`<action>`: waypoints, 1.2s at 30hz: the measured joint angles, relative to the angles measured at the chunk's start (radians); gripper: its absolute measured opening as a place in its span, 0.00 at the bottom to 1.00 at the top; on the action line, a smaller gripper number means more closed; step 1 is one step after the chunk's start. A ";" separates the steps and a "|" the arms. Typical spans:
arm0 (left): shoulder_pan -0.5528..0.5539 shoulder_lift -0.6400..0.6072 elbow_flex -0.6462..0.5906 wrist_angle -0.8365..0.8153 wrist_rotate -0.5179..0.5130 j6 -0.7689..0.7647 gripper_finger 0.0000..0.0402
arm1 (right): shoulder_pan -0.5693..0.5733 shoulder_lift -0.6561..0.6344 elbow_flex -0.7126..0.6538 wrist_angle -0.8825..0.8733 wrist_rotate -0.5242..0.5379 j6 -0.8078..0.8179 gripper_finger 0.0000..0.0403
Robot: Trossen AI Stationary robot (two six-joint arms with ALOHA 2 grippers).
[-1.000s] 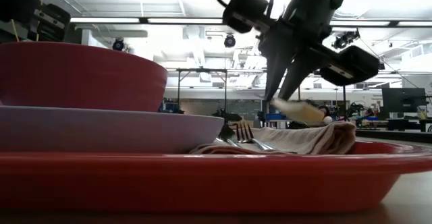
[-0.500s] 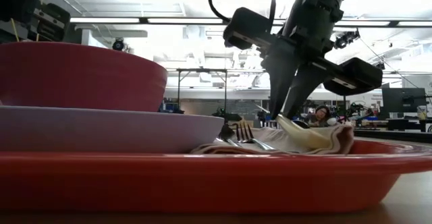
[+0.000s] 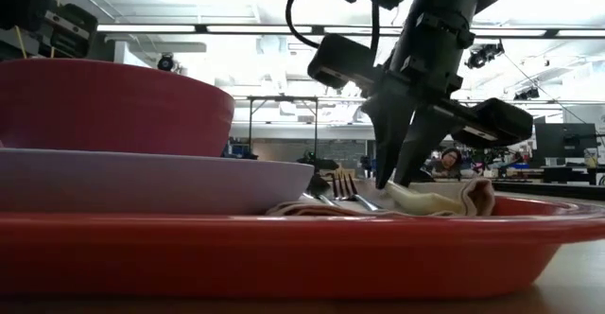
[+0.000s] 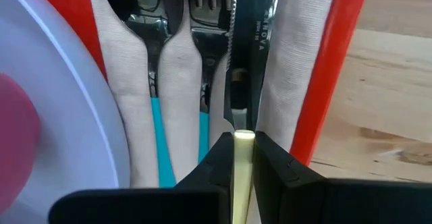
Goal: Set up tray
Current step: Put the yellow table knife to the right of the blue fork on the red tray
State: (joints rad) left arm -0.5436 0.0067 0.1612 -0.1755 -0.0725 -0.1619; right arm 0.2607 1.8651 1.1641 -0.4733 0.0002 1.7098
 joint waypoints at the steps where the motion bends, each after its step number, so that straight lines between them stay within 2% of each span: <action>1: 0.000 0.000 0.000 -0.001 0.001 0.000 0.12 | 0.000 0.003 0.000 0.003 -0.001 0.002 0.04; 30: 0.000 0.000 0.000 -0.003 0.011 0.000 0.12 | 0.000 0.008 0.000 0.011 -0.006 0.018 0.04; 36: 0.000 0.000 0.000 -0.002 0.012 0.000 0.12 | 0.001 0.009 -0.001 0.015 -0.009 0.017 0.13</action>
State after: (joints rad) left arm -0.5437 0.0067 0.1612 -0.1780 -0.0608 -0.1619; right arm 0.2619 1.8740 1.1629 -0.4583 -0.0085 1.7267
